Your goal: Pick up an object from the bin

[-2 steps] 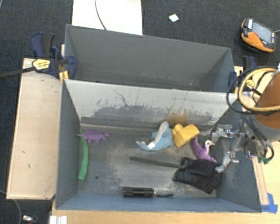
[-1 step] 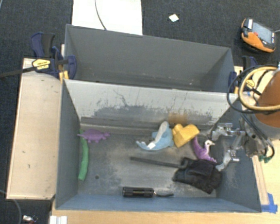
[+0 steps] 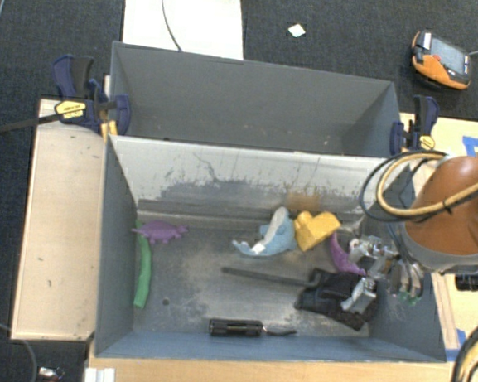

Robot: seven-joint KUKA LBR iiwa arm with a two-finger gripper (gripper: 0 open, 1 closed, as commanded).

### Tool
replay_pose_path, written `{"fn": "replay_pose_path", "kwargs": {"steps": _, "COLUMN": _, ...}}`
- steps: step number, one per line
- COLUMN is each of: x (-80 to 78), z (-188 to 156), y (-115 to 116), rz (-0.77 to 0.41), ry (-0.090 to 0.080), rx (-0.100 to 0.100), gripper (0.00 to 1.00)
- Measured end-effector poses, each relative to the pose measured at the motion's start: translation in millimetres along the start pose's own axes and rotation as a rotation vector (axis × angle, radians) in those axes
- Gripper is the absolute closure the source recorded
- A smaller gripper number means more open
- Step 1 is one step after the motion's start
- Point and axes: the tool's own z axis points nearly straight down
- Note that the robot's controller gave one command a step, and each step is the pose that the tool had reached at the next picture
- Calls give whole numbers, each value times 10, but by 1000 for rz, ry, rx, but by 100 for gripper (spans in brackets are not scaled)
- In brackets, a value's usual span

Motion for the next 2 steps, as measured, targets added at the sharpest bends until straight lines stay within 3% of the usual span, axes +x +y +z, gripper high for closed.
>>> {"fn": "replay_pose_path", "kwargs": {"steps": 1, "x": 83, "z": -12, "y": -98, "rz": -9, "ry": -3, "rx": 1, "gripper": 0}}
{"fn": "replay_pose_path", "kwargs": {"steps": 2, "x": 22, "z": 153, "y": -82, "rz": 110, "ry": 4, "rx": 0, "gripper": 0}}
